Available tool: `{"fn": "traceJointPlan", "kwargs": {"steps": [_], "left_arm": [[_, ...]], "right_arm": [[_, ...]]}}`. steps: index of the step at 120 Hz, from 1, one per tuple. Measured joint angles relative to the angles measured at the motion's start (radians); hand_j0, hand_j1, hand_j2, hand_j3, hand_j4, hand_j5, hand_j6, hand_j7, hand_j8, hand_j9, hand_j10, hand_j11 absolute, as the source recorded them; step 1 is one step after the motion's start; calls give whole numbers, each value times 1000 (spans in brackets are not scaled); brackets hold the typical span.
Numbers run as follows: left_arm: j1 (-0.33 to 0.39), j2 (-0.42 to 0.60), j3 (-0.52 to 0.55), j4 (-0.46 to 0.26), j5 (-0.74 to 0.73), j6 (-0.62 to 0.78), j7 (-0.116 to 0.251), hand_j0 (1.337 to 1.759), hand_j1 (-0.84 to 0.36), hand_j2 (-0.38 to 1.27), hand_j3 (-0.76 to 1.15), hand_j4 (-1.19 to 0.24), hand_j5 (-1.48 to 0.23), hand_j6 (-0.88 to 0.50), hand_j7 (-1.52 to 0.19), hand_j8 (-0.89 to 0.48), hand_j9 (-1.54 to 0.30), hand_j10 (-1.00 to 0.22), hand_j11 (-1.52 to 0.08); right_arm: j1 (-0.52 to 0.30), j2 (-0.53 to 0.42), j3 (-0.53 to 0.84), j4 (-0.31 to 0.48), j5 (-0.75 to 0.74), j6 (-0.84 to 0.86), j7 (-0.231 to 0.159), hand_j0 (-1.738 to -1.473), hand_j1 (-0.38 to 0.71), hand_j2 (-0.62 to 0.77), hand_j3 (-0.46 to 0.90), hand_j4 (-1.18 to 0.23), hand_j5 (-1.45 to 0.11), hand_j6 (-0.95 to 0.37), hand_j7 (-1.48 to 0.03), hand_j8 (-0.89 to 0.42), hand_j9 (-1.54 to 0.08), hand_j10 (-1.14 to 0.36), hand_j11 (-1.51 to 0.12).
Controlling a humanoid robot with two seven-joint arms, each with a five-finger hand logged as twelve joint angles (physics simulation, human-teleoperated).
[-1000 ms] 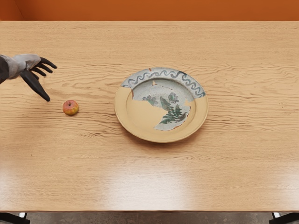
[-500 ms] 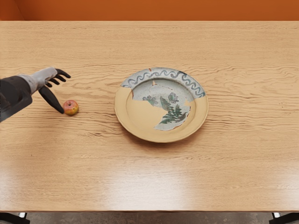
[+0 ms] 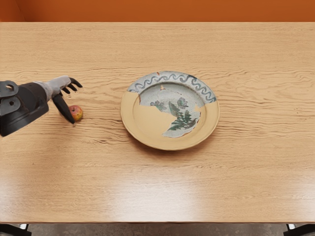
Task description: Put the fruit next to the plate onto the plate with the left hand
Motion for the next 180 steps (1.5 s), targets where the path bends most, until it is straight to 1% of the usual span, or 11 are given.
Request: {"fn": "traceJointPlan", "kwargs": {"steps": [4,8,19,41,73,90,105,127,180], "left_arm": [[-29,-13,33,3,-11,20,0,1658,51,53,0,-254,-326,-255,-326,-255,-325,-254,-325],[-39,-27,63,6,-20,42,0,1658,51,53,0,-254,-326,-255,-326,-255,-325,-253,-325],[-39,-86,124,30,-39,85,0,1658,51,53,0,-254,-326,-255,-326,-254,-326,-253,-325],[-39,-90,175,59,-51,114,0,1658,51,53,0,-253,-326,-254,-326,-254,-326,-253,-325],[-39,-103,190,76,-54,119,0,1658,28,56,0,-272,-350,-273,-350,-272,-350,-271,-350],[-38,-124,192,92,-54,120,0,1658,-26,65,0,-316,-408,-317,-408,-317,-408,-316,-408],[-37,-172,205,121,-54,120,0,1658,-92,76,0,-371,-481,-372,-480,-372,-480,-371,-480],[-33,-175,216,143,-53,121,0,1658,-155,87,0,-424,-549,-424,-549,-424,-549,-424,-549],[-31,-194,236,160,-51,179,0,1658,-192,93,0,-453,-588,-454,-588,-454,-588,-454,-588]], "right_arm": [[0,0,0,0,0,0,0,-1658,-307,-7,0,-35,-45,-35,-45,-35,-45,-35,-45],[0,0,0,0,0,0,0,-1658,-307,-7,0,-35,-45,-35,-45,-35,-45,-35,-45],[3,0,0,0,0,0,0,-1658,-307,-7,0,-35,-45,-35,-45,-35,-45,-35,-45],[6,0,0,0,0,0,0,-1658,-307,-7,0,-35,-45,-35,-45,-35,-45,-35,-45],[6,0,0,0,0,0,0,-1658,-307,-7,0,-35,-45,-35,-45,-35,-45,-35,-45],[6,0,0,0,0,0,0,-1658,-307,-7,0,-35,-45,-35,-45,-35,-45,-35,-45],[6,0,0,0,0,0,0,-1658,-307,-7,0,-35,-45,-35,-45,-35,-45,-35,-45],[6,0,0,0,0,0,0,-1658,-307,-7,0,-35,-45,-35,-45,-35,-45,-35,-45],[7,0,0,0,0,0,0,-1658,-307,-7,0,-35,-45,-35,-45,-35,-45,-35,-45]]}}
